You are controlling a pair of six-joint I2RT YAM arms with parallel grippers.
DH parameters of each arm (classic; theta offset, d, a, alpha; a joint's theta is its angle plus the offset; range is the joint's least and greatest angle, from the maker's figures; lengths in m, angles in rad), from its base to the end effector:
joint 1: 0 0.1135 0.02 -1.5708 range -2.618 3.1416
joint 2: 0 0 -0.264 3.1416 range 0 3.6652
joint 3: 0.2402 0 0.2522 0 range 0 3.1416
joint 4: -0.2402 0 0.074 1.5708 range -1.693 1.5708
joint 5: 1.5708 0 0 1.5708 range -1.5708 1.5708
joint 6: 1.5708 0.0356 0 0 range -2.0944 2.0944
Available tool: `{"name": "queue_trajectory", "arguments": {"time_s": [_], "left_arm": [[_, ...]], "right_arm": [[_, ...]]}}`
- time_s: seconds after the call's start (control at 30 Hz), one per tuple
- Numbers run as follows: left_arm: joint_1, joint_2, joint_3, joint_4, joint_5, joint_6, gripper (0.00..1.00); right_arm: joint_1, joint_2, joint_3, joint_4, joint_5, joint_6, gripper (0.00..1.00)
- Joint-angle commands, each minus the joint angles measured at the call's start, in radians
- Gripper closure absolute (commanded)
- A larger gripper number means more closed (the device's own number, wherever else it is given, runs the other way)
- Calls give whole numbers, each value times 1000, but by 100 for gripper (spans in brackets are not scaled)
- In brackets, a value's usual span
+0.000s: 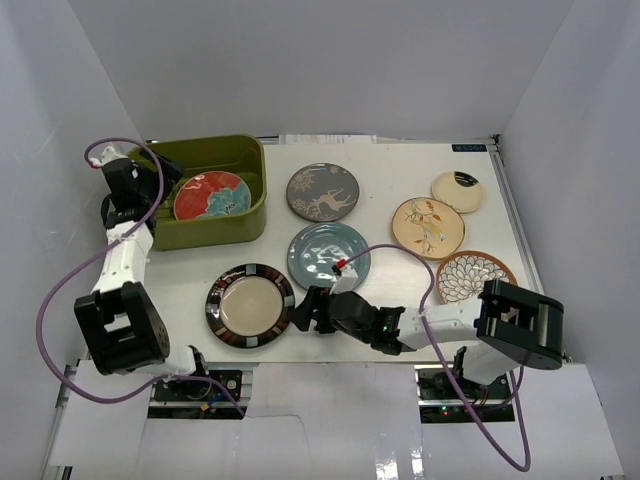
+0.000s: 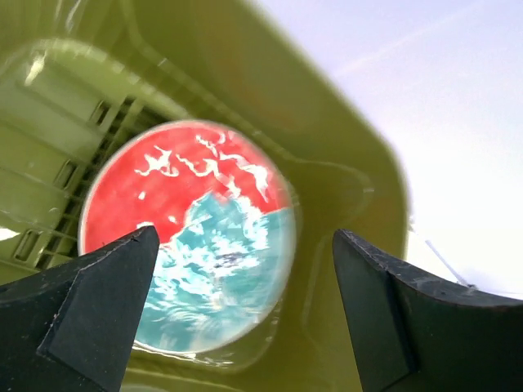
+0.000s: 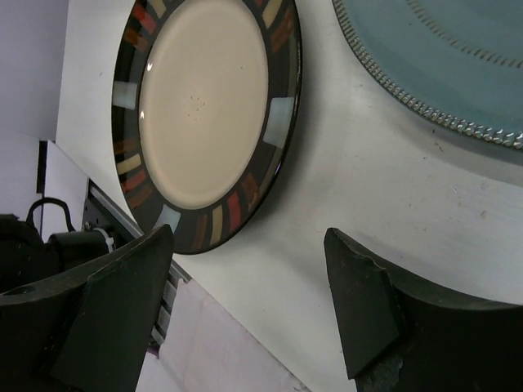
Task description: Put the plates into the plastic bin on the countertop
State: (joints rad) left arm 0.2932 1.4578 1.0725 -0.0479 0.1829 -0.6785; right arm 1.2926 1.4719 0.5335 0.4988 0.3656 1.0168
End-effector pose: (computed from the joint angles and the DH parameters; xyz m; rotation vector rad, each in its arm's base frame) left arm 0.3261 0.0917 0.2936 -0.8380 1.8405 -0.4288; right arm 0.0903 0.2697 0.1684 -0.0456 2.1612 1.0861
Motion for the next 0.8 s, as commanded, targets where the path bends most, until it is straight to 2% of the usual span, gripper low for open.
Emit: {"name": "queue_trajectory", "arguments": {"time_s": [0.0, 0.17, 0.3, 0.4, 0.53, 0.63, 0.73, 0.77], "left_arm": [[-43, -135, 38, -16, -74, 16, 2], [-86, -298, 35, -36, -74, -10, 2], [-117, -419, 27, -84, 7, -38, 2], [-120, -552, -31, -113, 140, -69, 2], [-120, -710, -124, -191, 453, -64, 2], [-161, -844, -173, -243, 549, -66, 2], [-250, -911, -223, -303, 595, -44, 2], [-267, -918, -233, -319, 618, -26, 2]], "right_arm": [[11, 65, 26, 124, 78, 130, 20], [13, 172, 43, 181, 75, 242, 26], [14, 248, 36, 270, 78, 296, 30], [13, 315, 42, 351, 72, 334, 35], [10, 381, 57, 386, 79, 393, 42], [10, 421, 56, 426, 81, 439, 50], [11, 453, 74, 431, 82, 447, 65], [10, 453, 82, 431, 87, 441, 74]]}}
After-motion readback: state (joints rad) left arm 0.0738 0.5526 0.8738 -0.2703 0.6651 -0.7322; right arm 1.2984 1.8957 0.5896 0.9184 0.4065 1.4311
